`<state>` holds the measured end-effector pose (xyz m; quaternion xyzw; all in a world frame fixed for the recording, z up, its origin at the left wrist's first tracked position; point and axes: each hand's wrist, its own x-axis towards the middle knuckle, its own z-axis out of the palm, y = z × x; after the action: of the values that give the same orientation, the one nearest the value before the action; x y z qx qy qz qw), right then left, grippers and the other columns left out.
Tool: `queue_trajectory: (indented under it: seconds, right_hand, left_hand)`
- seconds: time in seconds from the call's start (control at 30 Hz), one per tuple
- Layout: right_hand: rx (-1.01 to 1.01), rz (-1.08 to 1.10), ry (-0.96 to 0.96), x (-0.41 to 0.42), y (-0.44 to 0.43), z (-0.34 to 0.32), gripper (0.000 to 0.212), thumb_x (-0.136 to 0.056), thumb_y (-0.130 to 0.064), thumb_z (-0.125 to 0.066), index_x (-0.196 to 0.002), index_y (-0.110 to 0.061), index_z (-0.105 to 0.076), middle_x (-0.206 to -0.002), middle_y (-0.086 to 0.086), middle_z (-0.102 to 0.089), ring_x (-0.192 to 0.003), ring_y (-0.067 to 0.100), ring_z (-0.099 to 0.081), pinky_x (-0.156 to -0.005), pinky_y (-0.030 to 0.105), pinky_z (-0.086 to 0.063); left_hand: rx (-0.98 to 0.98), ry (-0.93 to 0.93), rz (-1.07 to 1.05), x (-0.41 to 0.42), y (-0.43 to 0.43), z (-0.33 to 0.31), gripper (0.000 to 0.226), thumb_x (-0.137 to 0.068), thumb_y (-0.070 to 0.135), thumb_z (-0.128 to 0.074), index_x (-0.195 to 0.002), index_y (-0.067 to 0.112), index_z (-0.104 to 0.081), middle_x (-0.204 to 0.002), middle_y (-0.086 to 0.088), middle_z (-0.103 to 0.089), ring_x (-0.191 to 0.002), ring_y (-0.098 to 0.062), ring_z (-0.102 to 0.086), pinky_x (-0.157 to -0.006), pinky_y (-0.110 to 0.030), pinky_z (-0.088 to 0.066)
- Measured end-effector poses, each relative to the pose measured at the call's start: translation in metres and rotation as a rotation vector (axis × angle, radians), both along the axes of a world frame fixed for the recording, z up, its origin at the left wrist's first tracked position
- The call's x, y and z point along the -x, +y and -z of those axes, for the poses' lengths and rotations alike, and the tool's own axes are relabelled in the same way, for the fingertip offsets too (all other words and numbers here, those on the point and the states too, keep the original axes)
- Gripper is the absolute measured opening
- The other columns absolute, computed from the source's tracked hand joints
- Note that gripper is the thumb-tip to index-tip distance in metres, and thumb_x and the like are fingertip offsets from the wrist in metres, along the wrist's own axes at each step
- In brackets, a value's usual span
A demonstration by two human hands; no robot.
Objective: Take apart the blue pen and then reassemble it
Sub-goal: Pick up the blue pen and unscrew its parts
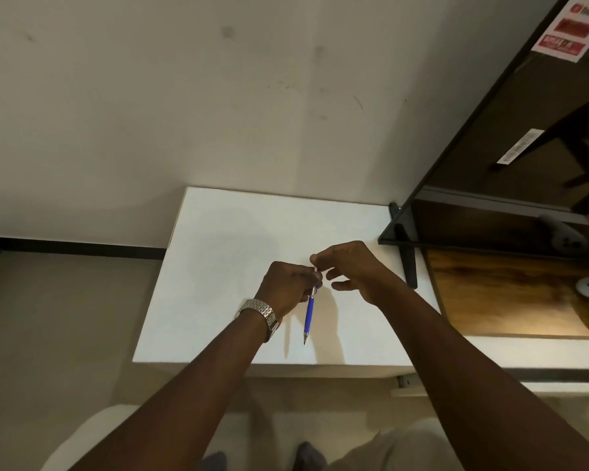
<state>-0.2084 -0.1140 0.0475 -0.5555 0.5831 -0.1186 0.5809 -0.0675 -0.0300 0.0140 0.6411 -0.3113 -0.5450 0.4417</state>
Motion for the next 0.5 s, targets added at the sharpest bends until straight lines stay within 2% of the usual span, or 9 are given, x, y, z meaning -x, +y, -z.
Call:
queue_trajectory:
  seconds: [0.13,0.2,0.27,0.33,0.37,0.43,0.5]
  right_hand:
    - [-0.036,0.214,-0.140,0.008,-0.013,0.005,0.028,-0.082,-0.024,-0.083,-0.103,-0.005,-0.080,-0.092,0.008,-0.075,-0.077,0.019,-0.070,-0.065,0.029,-0.059]
    - [0.025,0.285,-0.123,0.017,-0.024,0.008,0.027,-0.083,-0.021,-0.083,-0.103,-0.004,-0.078,-0.093,0.009,-0.075,-0.080,0.023,-0.072,-0.064,0.031,-0.060]
    - [0.161,0.270,-0.020,0.023,-0.032,0.018,0.018,-0.084,-0.013,-0.080,-0.097,-0.001,-0.079,-0.092,0.018,-0.077,-0.078,0.026,-0.071,-0.063,0.032,-0.060]
    - [0.347,0.177,0.131,0.024,-0.035,0.036,0.011,-0.085,-0.005,-0.077,-0.092,0.002,-0.081,-0.093,0.025,-0.078,-0.077,0.030,-0.070,-0.069,0.039,-0.060]
    - [0.448,0.104,0.247,0.024,-0.034,0.046,0.011,-0.085,-0.004,-0.075,-0.093,0.001,-0.082,-0.094,0.024,-0.079,-0.081,0.032,-0.071,-0.078,0.042,-0.060]
    - [0.586,-0.027,0.445,0.025,-0.030,0.065,0.016,-0.088,-0.006,-0.072,-0.099,-0.003,-0.083,-0.105,0.016,-0.080,-0.099,0.032,-0.073,-0.094,0.035,-0.055]
    - [0.613,-0.086,0.511,0.025,-0.026,0.078,0.020,-0.092,-0.008,-0.068,-0.106,-0.006,-0.081,-0.115,0.012,-0.079,-0.110,0.031,-0.070,-0.096,0.031,-0.051]
  left_hand:
    - [-0.019,0.021,0.075,0.002,0.007,0.011,0.014,-0.088,0.006,-0.069,-0.085,0.001,-0.081,-0.078,-0.014,-0.073,-0.067,-0.020,-0.063,-0.063,-0.020,-0.060]
    - [-0.042,0.038,0.071,0.002,0.009,0.014,0.013,-0.089,0.007,-0.069,-0.086,0.001,-0.081,-0.078,-0.013,-0.072,-0.065,-0.018,-0.063,-0.061,-0.017,-0.058]
    - [-0.050,0.061,0.028,0.001,0.009,0.015,0.014,-0.089,0.007,-0.069,-0.089,-0.002,-0.080,-0.076,-0.014,-0.071,-0.064,-0.018,-0.063,-0.062,-0.019,-0.059]
    - [-0.047,0.092,0.007,-0.001,0.009,0.016,0.015,-0.089,0.006,-0.069,-0.090,-0.004,-0.080,-0.074,-0.014,-0.069,-0.060,-0.017,-0.061,-0.065,-0.021,-0.059]
    - [-0.042,0.105,0.008,-0.002,0.009,0.016,0.016,-0.090,0.006,-0.068,-0.090,-0.005,-0.079,-0.073,-0.013,-0.067,-0.057,-0.015,-0.059,-0.065,-0.022,-0.058]
    - [-0.038,0.119,0.003,-0.002,0.010,0.018,0.017,-0.091,0.008,-0.068,-0.091,-0.005,-0.079,-0.074,-0.014,-0.067,-0.059,-0.017,-0.060,-0.069,-0.025,-0.058]
    - [-0.042,0.116,-0.016,-0.002,0.010,0.019,0.017,-0.090,0.011,-0.070,-0.092,-0.002,-0.080,-0.076,-0.014,-0.069,-0.066,-0.020,-0.062,-0.073,-0.028,-0.060]
